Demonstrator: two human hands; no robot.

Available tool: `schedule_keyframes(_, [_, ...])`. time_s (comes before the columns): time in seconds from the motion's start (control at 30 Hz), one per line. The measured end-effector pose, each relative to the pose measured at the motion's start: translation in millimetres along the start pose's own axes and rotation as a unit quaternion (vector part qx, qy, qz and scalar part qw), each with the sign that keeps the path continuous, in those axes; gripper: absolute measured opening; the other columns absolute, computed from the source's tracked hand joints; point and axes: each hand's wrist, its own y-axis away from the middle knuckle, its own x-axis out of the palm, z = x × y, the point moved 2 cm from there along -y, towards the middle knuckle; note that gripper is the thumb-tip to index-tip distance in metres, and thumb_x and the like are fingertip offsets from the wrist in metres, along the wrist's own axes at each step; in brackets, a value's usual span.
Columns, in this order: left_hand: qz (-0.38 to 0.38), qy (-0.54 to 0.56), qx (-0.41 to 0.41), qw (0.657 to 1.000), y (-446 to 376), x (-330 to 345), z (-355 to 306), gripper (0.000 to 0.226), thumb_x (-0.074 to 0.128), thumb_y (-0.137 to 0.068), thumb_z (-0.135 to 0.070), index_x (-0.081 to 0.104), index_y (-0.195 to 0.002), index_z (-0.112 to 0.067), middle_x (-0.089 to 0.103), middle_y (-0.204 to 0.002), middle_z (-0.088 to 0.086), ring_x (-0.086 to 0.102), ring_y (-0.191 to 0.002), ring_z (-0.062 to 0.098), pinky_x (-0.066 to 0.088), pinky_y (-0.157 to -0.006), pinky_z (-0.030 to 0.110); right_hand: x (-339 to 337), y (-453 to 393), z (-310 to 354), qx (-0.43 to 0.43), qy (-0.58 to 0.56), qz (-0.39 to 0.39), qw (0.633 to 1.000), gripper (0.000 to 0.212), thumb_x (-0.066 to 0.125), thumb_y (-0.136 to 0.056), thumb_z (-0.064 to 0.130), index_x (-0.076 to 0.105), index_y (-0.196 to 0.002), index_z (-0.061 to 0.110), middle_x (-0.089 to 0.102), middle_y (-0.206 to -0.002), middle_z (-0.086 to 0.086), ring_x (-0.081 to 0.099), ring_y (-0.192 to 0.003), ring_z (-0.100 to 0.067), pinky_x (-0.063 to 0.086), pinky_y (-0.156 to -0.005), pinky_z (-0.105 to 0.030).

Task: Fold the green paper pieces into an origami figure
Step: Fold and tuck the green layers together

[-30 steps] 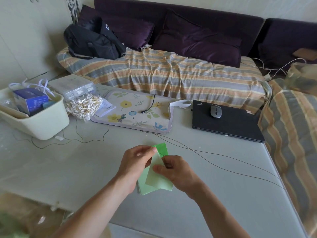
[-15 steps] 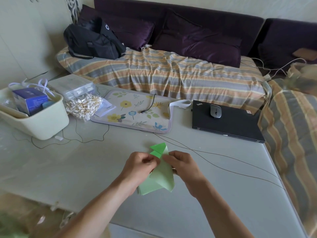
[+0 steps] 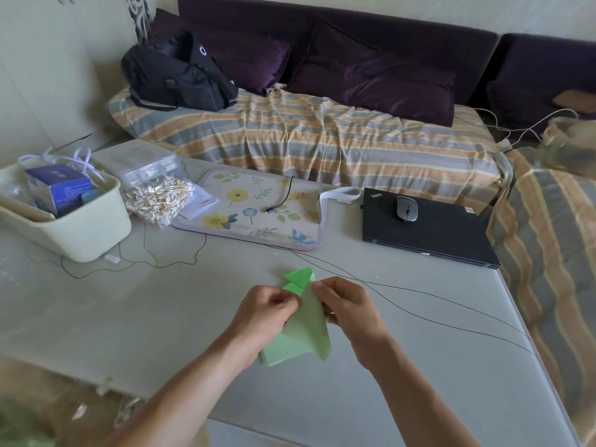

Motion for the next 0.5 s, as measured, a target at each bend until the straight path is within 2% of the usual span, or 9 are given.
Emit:
schedule_keyframes(0.13, [-0.015, 0.007, 0.000, 1.000, -0.7, -1.8, -0.7, 0.030, 0.062, -0.088, -0.017, 0.057, -0.059, -0.017, 0.037, -0.057, -0.004, 0.032, -0.057, 0.016, 0.025, -0.056, 0.027, 0.9, 1.0, -2.6, 0.015, 0.003, 0.018, 1.000, 0.020, 0.067, -0.096, 0.017, 0.071, -0.096, -0.002, 0.070, -0.076, -0.004, 0.062, -0.069, -0.014, 0.056, -0.074, -0.030])
schedule_keyframes(0.23, [-0.019, 0.012, 0.008, 1.000, -0.8, 0.1, -0.1, 0.029, 0.063, -0.090, -0.018, 0.061, -0.061, -0.016, 0.040, -0.053, -0.008, 0.034, -0.052, 0.013, 0.028, -0.050, 0.023, 0.7, 0.5, -2.7, -0.001, 0.021, -0.001, 1.000, 0.020, 0.069, -0.095, 0.016, 0.071, -0.093, -0.003, 0.069, -0.074, -0.005, 0.060, -0.069, -0.015, 0.052, -0.072, -0.031])
schedule_keyframes(0.33, [-0.034, 0.021, 0.009, 0.999, -2.7, -0.1, 1.1, 0.027, 0.064, -0.092, -0.018, 0.066, -0.068, -0.007, 0.041, -0.047, -0.011, 0.036, -0.046, 0.009, 0.029, -0.045, 0.018, 0.8, -0.2, -3.2, 0.004, 0.011, 0.001, 1.000, 0.022, 0.069, -0.096, 0.017, 0.070, -0.091, -0.004, 0.069, -0.074, -0.006, 0.061, -0.069, -0.015, 0.055, -0.072, -0.031])
schedule_keyframes(0.43, [-0.055, 0.024, 0.015, 0.998, -5.3, -2.1, 1.9, 0.029, 0.065, -0.092, -0.019, 0.064, -0.064, -0.013, 0.041, -0.044, -0.012, 0.036, -0.046, 0.008, 0.029, -0.047, 0.020, 0.4, -0.3, -4.2, 0.022, 0.001, 0.018, 1.000, 0.022, 0.069, -0.095, 0.020, 0.071, -0.087, -0.001, 0.066, -0.074, -0.007, 0.060, -0.069, -0.016, 0.056, -0.074, -0.033])
schedule_keyframes(0.5, [-0.061, 0.041, 0.012, 0.997, -6.2, -2.2, 2.2, 0.023, 0.066, -0.093, -0.018, 0.071, -0.072, -0.010, 0.044, -0.041, -0.013, 0.039, -0.040, 0.003, 0.031, -0.044, 0.015, 0.0, -0.1, -4.1, 0.020, 0.010, 0.016, 1.000, 0.020, 0.070, -0.094, 0.019, 0.071, -0.085, 0.001, 0.065, -0.070, -0.003, 0.058, -0.065, -0.015, 0.054, -0.070, -0.031])
